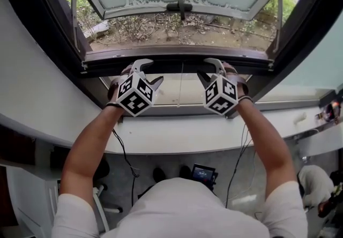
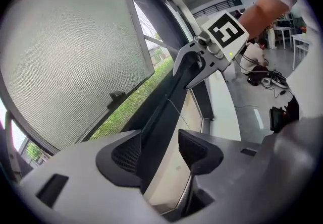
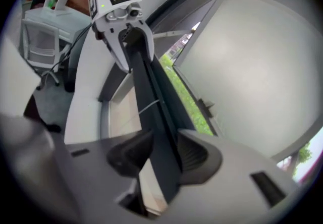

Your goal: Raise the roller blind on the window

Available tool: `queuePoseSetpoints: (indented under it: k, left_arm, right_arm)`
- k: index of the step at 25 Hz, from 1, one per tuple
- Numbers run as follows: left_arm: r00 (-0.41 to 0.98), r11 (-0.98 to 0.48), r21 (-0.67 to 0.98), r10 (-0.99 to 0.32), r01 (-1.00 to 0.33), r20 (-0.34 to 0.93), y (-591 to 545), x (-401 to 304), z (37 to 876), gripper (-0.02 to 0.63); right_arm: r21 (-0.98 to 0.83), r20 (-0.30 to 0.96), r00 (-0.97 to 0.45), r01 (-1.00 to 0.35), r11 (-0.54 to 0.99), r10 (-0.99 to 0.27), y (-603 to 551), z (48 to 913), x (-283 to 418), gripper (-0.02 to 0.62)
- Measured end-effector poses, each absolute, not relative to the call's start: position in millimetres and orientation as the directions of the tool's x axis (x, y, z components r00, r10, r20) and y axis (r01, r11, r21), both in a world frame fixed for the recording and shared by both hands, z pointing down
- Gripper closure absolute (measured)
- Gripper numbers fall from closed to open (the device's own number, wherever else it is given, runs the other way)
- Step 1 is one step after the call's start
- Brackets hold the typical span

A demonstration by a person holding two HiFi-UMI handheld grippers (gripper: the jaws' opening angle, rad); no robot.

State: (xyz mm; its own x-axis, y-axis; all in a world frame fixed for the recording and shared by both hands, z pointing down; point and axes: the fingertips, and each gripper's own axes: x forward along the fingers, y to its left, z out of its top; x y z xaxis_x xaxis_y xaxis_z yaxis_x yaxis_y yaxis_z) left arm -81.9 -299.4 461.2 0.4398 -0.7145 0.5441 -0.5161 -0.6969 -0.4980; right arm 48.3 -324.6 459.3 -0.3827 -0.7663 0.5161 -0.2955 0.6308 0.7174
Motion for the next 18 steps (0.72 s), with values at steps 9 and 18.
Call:
queuePoseSetpoints:
  k: [9, 18]
  left_arm:
    - [0.378, -0.693, -0.592, -0.721, -0.411, 0.581, -313.4, -75.8, 469.3, 0.374]
    - [0.396, -0.690, -0.626, -0.722, -0.362, 0.567, -312.9, -73.6, 474.5, 0.376]
  right_arm:
    - [0.820, 0.522, -0.253, -0.113, 0.561, -0.815, -338.5, 470.4, 50.9, 0.452]
    - [0.834, 0.538, -0.128, -0.065, 0.548, -0.833, -338.9, 475.6, 53.4, 0.453]
